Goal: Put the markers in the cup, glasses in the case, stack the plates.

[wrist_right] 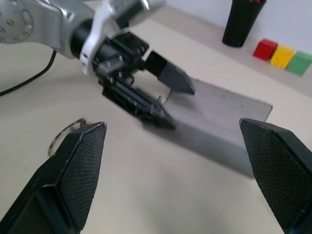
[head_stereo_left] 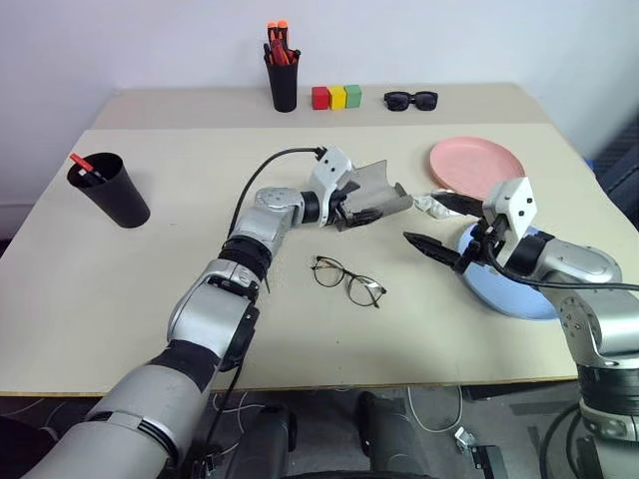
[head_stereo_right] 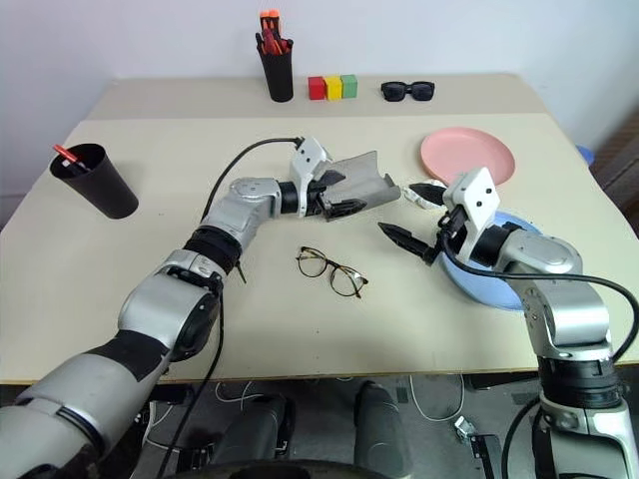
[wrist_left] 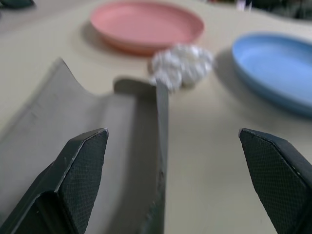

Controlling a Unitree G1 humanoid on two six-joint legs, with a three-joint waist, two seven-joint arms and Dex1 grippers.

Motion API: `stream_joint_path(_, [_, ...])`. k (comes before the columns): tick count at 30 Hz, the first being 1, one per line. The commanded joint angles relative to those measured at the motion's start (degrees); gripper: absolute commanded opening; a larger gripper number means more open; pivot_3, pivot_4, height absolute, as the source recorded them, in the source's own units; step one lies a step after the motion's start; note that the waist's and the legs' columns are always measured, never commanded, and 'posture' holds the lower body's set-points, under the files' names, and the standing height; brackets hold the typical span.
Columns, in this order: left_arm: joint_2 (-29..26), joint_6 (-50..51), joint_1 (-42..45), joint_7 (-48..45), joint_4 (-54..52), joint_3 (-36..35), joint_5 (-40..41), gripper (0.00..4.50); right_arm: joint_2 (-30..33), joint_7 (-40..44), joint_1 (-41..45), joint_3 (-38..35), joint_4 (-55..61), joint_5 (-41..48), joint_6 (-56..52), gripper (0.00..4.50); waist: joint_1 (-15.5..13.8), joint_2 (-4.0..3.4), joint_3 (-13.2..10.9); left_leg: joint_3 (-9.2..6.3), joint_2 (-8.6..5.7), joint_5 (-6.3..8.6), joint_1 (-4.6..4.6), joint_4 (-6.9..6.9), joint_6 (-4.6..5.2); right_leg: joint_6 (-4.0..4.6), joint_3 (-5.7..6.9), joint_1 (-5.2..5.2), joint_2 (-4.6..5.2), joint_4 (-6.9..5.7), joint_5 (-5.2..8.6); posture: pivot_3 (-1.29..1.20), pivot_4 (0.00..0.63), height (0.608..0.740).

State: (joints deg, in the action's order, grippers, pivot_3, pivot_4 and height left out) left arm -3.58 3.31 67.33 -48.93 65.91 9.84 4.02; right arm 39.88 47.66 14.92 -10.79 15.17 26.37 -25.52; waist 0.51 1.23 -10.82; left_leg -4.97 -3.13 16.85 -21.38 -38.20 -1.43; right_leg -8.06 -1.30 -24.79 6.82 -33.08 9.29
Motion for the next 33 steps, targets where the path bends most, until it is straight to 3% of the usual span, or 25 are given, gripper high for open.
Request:
stream_joint_path(1, [0.9,-1.1,3.1,2.3,3.1,1.2,-4.1,3.89,1.4,-0.7,-1.0,-3.2,3.2,1.0,0.2,4.5,0.0,0.0,0.0,0.0,0.0,0.0,0.0,-0.01,0.0,-0.01,0.0,0.01,0.0,0.0,0.0,0.0,0.15,0.74])
stream_joint_path(3, [1.4,-0.9,3.4,1.6,4.1,1.1,-5.0,3.11,1.3,-1.3,-1.4,-4.0,3.8,1.8,-0.4,4.5,0.1,0.0,0.0,0.0,0.0,0.0,0.0,-0.02,0.0,-0.01,0.0,0.0,0.0,0.0,0.01,0.0,0.15,0.74])
stream_joint_path(9, [1.3,-0.1,3.6,-0.7,4.4,0.3,-6.1,0.03,1.3,-2.4,-2.3,-3.9,4.6,1.3,-0.1,4.5,0.0,0.0,0.0,0.0,0.0,0.0,0.0,-0.01,0.0,-0.02,0.0,0.0,0.0,-0.01,0.01,0.0,0.15,0.74])
stream_joint_path(14, [-3.8,-1.7,3.8,-3.2,2.3,-1.1,-6.4,0.03,1.0,-2.5,-1.7,-3.1,4.0,1.1,0.4,4.5,0.3,0.0,0.0,0.0,0.01,0.0,0.02,-0.01,0.0,-0.02,-0.01,0.0,0.0,-0.03,0.01,0.0,0.15,0.74])
stream_joint_path(25, [-25.2,-9.8,-4.6,-34.0,-6.6,-1.2,-3.9,0.03,0.5,-1.3,1.4,0.0,1.0,0.6,1.8,4.5,0.2,-0.02,0.0,0.01,0.02,0.0,-0.02,0.02,0.0,-0.01,-0.01,-0.09,-0.01,-0.07,0.01,0.0,0.15,0.74])
stream_joint_path(29, [-28.0,-15.2,-7.2,-40.2,-6.2,-1.1,-4.0,0.03,0.4,-1.0,2.4,0.8,0.3,0.8,1.8,4.5,-0.3,-0.01,0.0,-0.02,0.01,0.0,-0.07,-0.03,0.0,0.0,0.0,-0.07,-0.01,-0.07,0.01,0.0,0.15,0.74])
stream_joint_path(31, [-29.2,-23.3,-9.5,-42.9,-7.2,-1.7,-0.9,0.03,0.4,-0.9,2.6,1.0,0.4,0.9,1.7,4.5,-0.2,-0.01,0.0,-0.01,0.01,0.0,-0.07,-0.04,0.0,0.0,0.0,-0.06,-0.01,-0.07,0.01,0.0,0.15,0.74])
stream_joint_path(33, [-29.9,-18.5,-9.7,-43.6,-8.3,-0.8,3.9,0.03,0.6,-0.8,2.5,1.0,0.5,0.9,1.6,4.5,0.0,-0.01,0.0,-0.02,0.03,0.0,-0.05,-0.02,0.0,0.01,0.0,-0.07,-0.01,-0.08,0.01,0.0,0.15,0.74])
